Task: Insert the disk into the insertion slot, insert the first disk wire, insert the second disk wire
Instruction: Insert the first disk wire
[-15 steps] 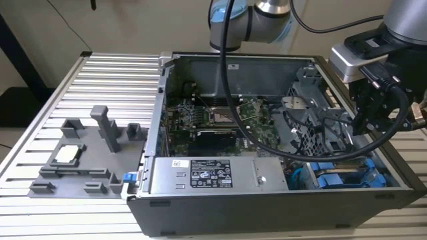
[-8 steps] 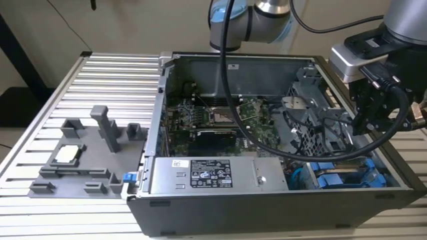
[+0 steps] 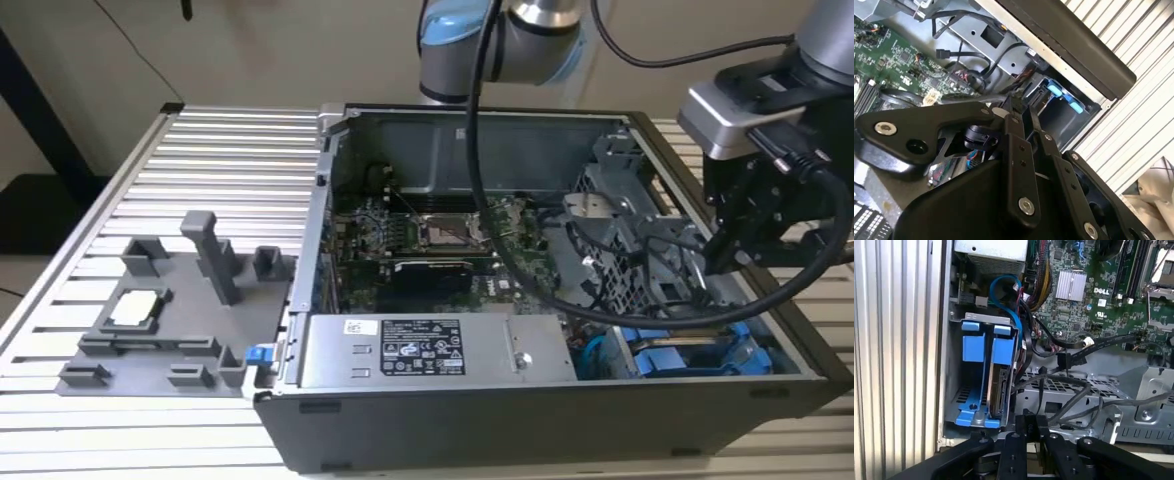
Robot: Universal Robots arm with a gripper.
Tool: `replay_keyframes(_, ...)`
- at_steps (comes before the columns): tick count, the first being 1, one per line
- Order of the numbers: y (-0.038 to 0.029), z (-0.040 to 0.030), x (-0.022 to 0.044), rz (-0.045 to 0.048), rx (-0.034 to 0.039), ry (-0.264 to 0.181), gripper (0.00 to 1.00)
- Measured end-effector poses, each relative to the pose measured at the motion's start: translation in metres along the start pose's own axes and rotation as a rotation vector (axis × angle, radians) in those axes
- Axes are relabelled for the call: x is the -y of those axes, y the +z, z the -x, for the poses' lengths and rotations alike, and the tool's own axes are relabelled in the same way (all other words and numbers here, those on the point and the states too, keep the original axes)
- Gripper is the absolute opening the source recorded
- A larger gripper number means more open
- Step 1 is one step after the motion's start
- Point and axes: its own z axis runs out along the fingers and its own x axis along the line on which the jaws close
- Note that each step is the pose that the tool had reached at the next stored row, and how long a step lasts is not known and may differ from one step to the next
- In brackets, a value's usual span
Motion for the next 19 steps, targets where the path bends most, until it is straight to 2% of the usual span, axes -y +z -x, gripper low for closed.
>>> replay_keyframes(4, 0.0022, -0.0032, 0.0076, 0.0346, 0.0037, 0.003, 0.20)
replay_keyframes(7, 0.0038, -0.0056, 0.0112, 0.0544, 0.0055, 0.004, 0.20)
replay_keyframes(15, 0.0067, -0.0115, 0.0152, 0.0824, 0.0063, 0.009, 0.20)
replay_keyframes(19, 0.0074, -0.0146, 0.0155, 0.0903, 0.0056, 0.013, 0.20)
